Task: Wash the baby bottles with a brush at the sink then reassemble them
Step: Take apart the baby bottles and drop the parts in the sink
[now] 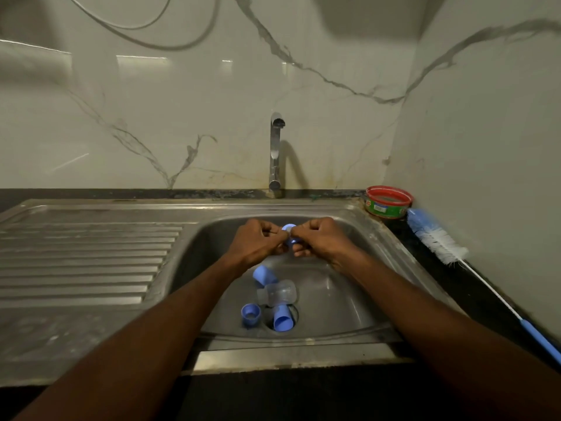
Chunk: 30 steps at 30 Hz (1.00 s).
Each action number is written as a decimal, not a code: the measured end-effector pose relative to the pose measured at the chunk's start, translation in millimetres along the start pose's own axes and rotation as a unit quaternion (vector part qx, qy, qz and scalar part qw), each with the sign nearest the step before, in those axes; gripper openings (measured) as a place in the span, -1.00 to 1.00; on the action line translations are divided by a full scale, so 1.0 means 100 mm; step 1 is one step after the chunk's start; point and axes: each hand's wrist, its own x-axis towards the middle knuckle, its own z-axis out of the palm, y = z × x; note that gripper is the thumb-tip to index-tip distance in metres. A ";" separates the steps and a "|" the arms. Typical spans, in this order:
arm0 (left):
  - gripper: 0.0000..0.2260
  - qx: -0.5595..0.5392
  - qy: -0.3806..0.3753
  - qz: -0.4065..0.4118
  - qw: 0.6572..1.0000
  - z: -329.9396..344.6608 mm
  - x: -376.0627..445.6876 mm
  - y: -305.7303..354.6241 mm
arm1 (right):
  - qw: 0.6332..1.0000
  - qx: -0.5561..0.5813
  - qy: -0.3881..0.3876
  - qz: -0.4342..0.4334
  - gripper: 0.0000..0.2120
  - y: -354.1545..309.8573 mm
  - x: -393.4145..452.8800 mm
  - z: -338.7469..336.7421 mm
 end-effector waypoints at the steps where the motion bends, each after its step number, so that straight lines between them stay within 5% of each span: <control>1: -0.85 0.010 -0.002 0.003 1.000 0.01 0.00 0.01 | 1.000 -0.016 0.006 -0.006 -0.80 0.01 0.01 0.01; 9: -0.83 -0.043 -0.062 -0.016 0.997 0.01 0.03 -0.04 | 0.995 -0.088 0.042 -0.013 -0.70 0.06 0.06 0.00; 13: -0.79 -0.099 -0.088 -0.025 0.991 0.00 0.01 -0.02 | 0.991 -0.120 0.053 -0.022 -0.80 0.11 0.11 -0.01; 22: -0.75 -0.055 -0.062 0.007 0.997 -0.05 -0.02 0.01 | 0.997 -0.068 0.025 -0.016 -0.77 0.08 0.10 -0.05; 30: -0.72 0.111 0.045 0.046 0.992 -0.02 0.04 -0.06 | 0.988 -0.141 0.002 -0.064 -0.80 0.13 0.11 0.02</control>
